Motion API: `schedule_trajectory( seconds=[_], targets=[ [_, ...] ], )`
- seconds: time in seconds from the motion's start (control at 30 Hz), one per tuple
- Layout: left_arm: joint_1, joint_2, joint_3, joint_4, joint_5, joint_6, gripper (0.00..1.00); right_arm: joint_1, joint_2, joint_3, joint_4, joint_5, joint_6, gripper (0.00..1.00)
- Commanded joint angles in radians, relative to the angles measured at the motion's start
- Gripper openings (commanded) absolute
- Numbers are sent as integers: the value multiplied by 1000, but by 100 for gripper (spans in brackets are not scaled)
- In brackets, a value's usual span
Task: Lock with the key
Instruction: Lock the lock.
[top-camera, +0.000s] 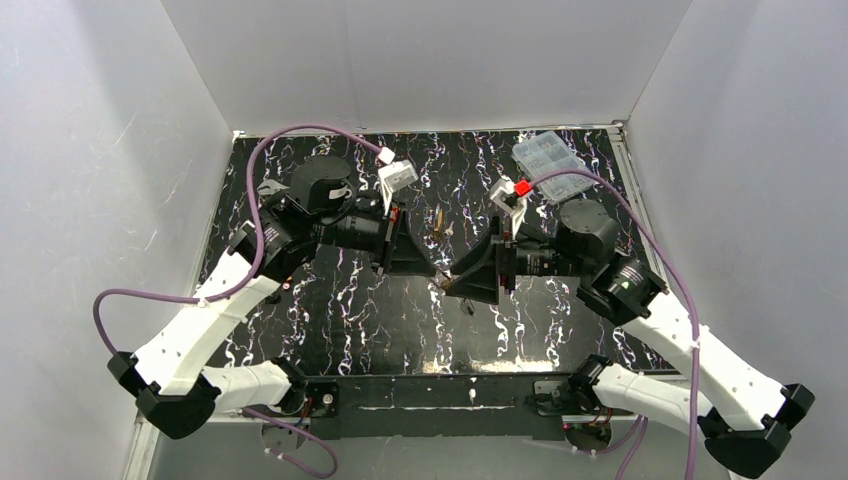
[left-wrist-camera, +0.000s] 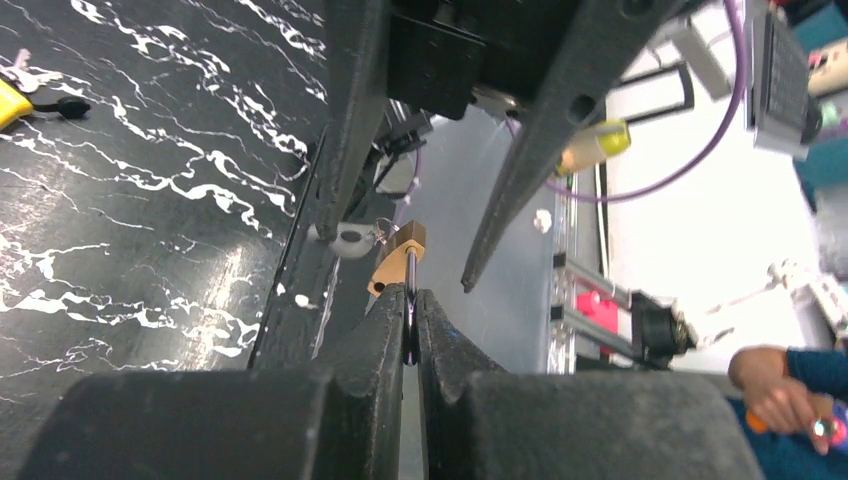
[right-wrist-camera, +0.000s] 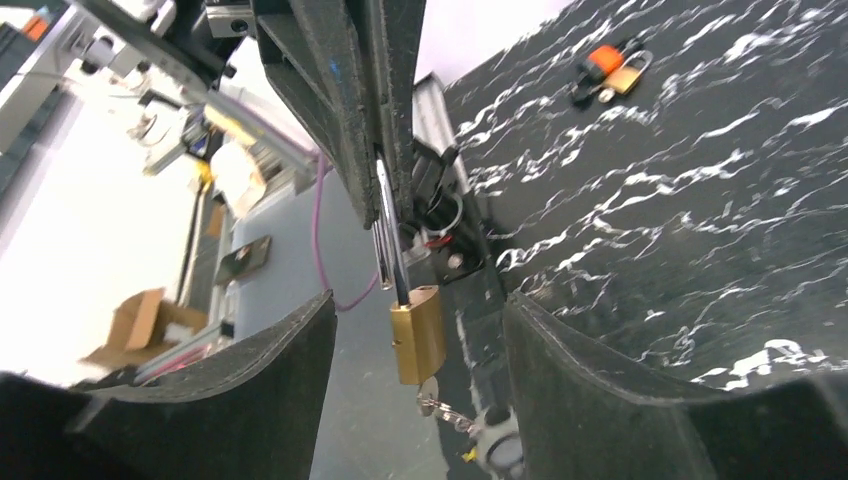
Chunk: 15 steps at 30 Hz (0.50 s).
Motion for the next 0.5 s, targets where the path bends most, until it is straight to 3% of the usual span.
schedule_trajectory(
  seconds=[0.0, 0.2, 0.47],
  targets=[
    [-5, -34, 50, 164, -94, -194, 0, -2, -86, 2, 121, 150, 11, 69],
    [-5, -45, 108, 247, -176, -337, 0, -3, -122, 7, 236, 205, 33, 65],
    [-5, -57, 148, 278, -209, -392, 0, -3, -86, 90, 296, 191, 50, 48]
  ],
)
